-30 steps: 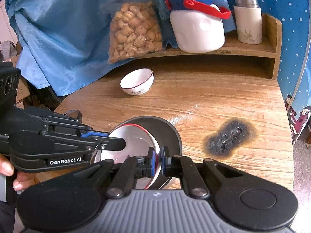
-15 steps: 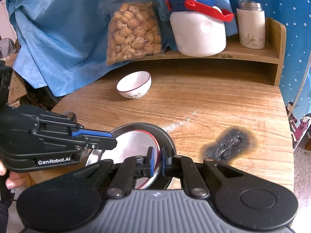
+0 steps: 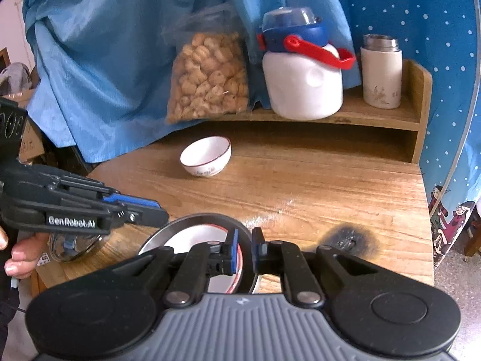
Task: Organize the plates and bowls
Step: 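Open both tools to release the white bowl and withdraw, then move both tools to the smaller white red-rimmed bowl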
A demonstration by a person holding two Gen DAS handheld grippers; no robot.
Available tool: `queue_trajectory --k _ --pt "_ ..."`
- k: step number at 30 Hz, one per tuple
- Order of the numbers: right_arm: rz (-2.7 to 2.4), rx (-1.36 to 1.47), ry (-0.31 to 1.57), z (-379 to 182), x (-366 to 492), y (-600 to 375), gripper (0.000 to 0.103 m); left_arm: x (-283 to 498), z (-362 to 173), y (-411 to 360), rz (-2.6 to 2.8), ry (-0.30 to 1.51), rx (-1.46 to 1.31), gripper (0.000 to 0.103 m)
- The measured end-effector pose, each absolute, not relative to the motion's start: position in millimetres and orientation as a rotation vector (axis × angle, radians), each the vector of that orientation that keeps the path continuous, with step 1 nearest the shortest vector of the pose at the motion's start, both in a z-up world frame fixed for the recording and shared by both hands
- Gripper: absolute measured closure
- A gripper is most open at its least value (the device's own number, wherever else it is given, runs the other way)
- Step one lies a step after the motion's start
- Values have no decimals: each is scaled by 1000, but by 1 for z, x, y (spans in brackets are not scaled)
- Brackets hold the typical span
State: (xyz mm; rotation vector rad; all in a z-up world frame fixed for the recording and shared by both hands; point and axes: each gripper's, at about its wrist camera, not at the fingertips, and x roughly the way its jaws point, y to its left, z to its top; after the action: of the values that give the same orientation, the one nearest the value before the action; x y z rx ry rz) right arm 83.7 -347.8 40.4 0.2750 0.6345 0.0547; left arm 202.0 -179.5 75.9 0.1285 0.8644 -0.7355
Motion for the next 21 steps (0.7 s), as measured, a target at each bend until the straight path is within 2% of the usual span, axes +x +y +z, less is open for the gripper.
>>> queue_trajectory --k 2,4,5,6,7,10,11,12,13,15,21 --pt "48 276 626 42 84 -350 89 208 79 -177 -713 848 112 78" --pt "41 281 613 43 84 -353 73 214 81 -175 -688 841 94 63" --pt "41 283 604 44 85 -354 70 218 81 -174 -672 839 82 59" --pt "41 285 595 46 87 -354 65 222 81 -172 -654 836 71 48" --pt "42 287 585 47 89 -355 58 226 81 -171 -632 830 65 42" --pt "50 295 559 51 100 -356 40 236 81 -164 -563 798 38 15" --pt "50 297 554 52 105 -358 37 240 81 -161 -546 793 32 12" --pt "46 299 548 53 110 -360 28 245 82 -159 -529 788 28 7" --pt "38 303 542 53 116 -361 18 249 82 -157 -514 783 28 4" --pt "14 309 530 51 129 -366 10 258 82 -154 -491 774 36 1" --pt "-1 387 543 40 167 -381 1 283 74 -150 -412 767 90 1"
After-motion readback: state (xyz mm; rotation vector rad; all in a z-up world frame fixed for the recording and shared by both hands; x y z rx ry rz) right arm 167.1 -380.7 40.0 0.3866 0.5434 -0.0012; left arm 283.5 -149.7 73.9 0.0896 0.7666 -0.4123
